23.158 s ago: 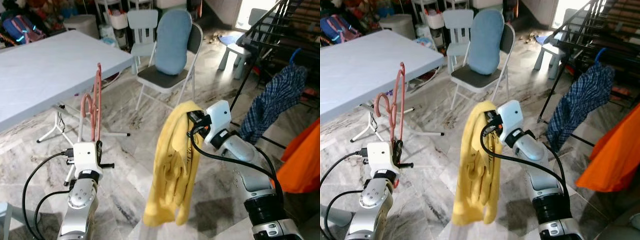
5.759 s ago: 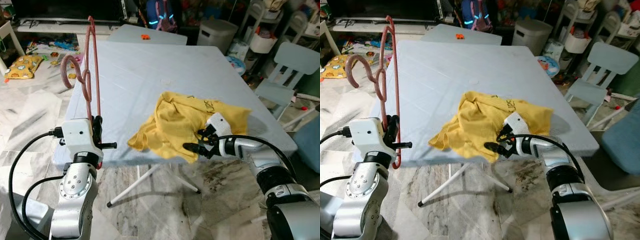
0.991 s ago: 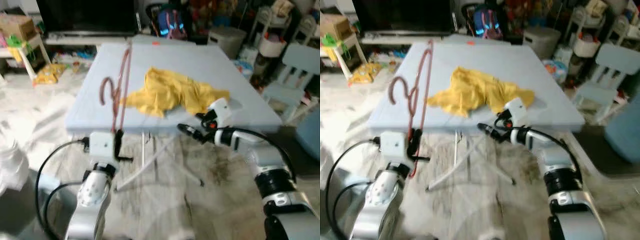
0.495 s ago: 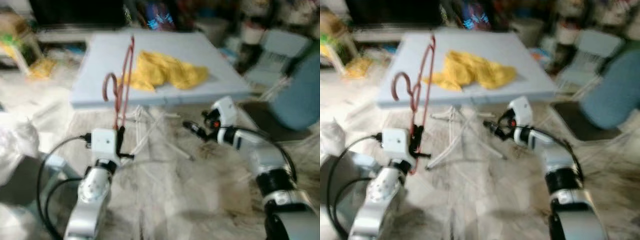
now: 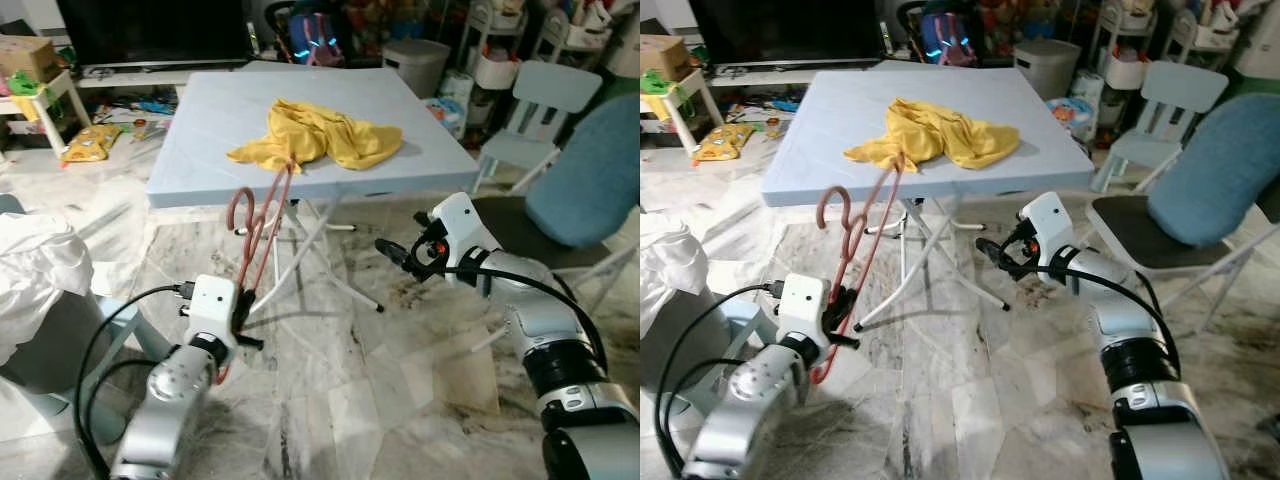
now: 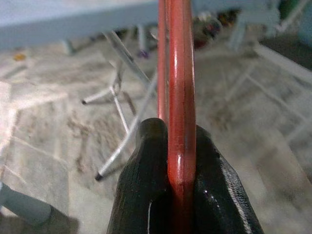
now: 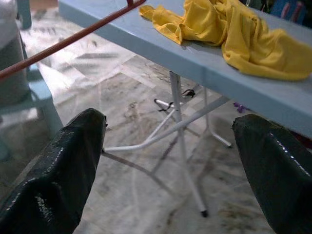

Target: Hang hanger

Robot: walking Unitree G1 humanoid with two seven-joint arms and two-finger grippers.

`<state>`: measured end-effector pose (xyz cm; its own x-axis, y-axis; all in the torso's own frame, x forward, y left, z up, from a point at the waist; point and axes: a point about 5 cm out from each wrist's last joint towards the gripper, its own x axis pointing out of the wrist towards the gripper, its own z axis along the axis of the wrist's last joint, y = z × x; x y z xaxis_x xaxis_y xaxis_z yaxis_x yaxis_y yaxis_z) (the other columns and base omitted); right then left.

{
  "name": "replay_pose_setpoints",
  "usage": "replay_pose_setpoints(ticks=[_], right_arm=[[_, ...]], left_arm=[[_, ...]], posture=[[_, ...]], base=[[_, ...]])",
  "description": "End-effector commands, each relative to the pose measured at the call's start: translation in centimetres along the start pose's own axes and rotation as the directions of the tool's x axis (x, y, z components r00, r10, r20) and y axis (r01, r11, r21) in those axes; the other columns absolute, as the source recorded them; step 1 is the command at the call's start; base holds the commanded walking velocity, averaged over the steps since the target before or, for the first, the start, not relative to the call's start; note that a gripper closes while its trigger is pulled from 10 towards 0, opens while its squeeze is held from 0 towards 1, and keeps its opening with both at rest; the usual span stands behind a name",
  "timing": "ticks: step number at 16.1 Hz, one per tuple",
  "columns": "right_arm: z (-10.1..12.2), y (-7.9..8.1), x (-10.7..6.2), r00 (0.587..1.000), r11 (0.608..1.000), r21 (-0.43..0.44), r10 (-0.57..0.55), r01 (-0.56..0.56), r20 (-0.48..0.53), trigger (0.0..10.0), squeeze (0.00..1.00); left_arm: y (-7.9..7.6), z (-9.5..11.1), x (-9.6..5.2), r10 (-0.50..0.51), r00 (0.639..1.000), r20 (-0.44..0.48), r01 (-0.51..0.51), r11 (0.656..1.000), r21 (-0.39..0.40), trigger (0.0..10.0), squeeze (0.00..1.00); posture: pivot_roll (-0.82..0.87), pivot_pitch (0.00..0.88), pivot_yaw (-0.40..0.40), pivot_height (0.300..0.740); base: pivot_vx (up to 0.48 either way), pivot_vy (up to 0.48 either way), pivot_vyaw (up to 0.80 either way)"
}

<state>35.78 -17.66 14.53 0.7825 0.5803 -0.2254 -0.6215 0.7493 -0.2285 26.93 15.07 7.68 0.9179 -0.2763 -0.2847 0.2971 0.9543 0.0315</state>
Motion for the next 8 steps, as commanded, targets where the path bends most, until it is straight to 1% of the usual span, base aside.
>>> replay_pose_setpoints(ticks=[1,2,3,4,5,6,7,8], right_arm=[[-0.1,-0.1,-0.3,0.999,0.995,-0.087,0.037,-0.039,-0.023,10.0,0.00],[-0.2,-0.1,-0.8,0.994,0.980,-0.168,0.094,-0.103,-0.058,10.0,0.00],[-0.5,-0.1,-1.7,0.973,0.944,-0.244,0.193,-0.220,-0.129,10.0,0.00],[-0.8,0.0,-2.1,0.952,0.917,-0.272,0.250,-0.291,-0.177,10.0,0.00],[-1.3,-0.1,-2.8,0.917,0.880,-0.292,0.308,-0.375,-0.252,10.0,0.00],[-1.8,-0.2,-3.4,0.877,0.838,-0.304,0.356,-0.452,-0.322,10.0,0.00],[-1.9,-0.2,-3.6,0.860,0.822,-0.305,0.376,-0.481,-0.345,10.0,0.00],[-2.0,-0.2,-3.8,0.839,0.800,-0.310,0.392,-0.514,-0.378,10.0,0.00]], left_arm=[[-0.4,-0.2,0.1,-0.082,0.996,-0.042,0.082,0.997,0.011,10.0,0.00],[-0.5,-0.6,-0.1,-0.163,0.983,-0.083,0.166,0.986,0.028,10.0,0.00],[-0.9,-1.3,-0.6,-0.291,0.946,-0.144,0.306,0.948,0.091,10.0,0.00],[-1.2,-1.5,-0.9,-0.355,0.918,-0.174,0.380,0.916,0.133,10.0,0.00],[-1.6,-1.9,-1.4,-0.443,0.869,-0.221,0.484,0.853,0.194,10.0,0.00],[-1.9,-2.3,-1.8,-0.502,0.822,-0.271,0.561,0.796,0.226,10.0,0.00],[-2.0,-2.3,-1.8,-0.520,0.807,-0.279,0.583,0.778,0.235,10.0,0.00],[-2.2,-2.5,-1.8,-0.549,0.780,-0.300,0.620,0.745,0.247,10.0,0.00]], posture=[[-0.13,0.000,-0.014,0.740],[-0.13,0.000,-0.015,0.740],[-0.13,0.000,-0.015,0.740],[-0.13,0.000,-0.016,0.740],[-0.13,0.000,-0.019,0.740],[-0.13,0.000,-0.017,0.740],[-0.13,0.000,-0.017,0.740],[-0.13,0.000,-0.015,0.740]], base=[[0.000,0.000,0.00],[0.000,0.000,0.00],[0.000,0.000,0.00],[0.000,0.000,0.00],[0.000,0.000,0.00],[0.000,0.000,0.00],[0.000,0.000,0.00],[0.000,0.000,0.00]])
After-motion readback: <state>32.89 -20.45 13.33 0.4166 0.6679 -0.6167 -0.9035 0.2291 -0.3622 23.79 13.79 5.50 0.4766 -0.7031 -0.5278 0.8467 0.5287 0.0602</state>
